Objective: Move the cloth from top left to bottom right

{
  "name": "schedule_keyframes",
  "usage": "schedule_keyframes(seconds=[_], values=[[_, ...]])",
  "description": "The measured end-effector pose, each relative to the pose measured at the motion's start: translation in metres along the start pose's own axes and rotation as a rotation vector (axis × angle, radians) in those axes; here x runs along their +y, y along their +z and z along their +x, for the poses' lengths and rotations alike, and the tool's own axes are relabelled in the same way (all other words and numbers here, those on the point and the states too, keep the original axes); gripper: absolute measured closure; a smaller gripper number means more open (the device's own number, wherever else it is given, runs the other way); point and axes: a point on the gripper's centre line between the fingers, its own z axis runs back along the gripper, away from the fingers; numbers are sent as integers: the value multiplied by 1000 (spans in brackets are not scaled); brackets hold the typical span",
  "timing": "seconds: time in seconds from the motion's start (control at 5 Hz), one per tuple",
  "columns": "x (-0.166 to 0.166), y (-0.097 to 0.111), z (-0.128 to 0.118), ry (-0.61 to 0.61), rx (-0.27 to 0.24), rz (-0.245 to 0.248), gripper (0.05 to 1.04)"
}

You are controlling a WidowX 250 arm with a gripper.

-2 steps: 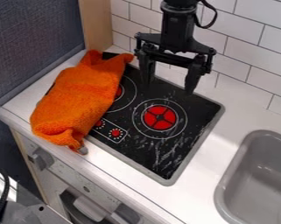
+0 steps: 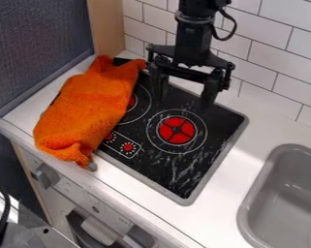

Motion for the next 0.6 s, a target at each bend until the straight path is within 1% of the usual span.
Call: schedule_keyframes(seconds=[0.2, 0.4, 0.6], values=[[39, 7, 5, 108, -3, -5, 84], [87, 11, 10, 241, 0, -17, 84], [137, 12, 8, 387, -7, 4, 84]])
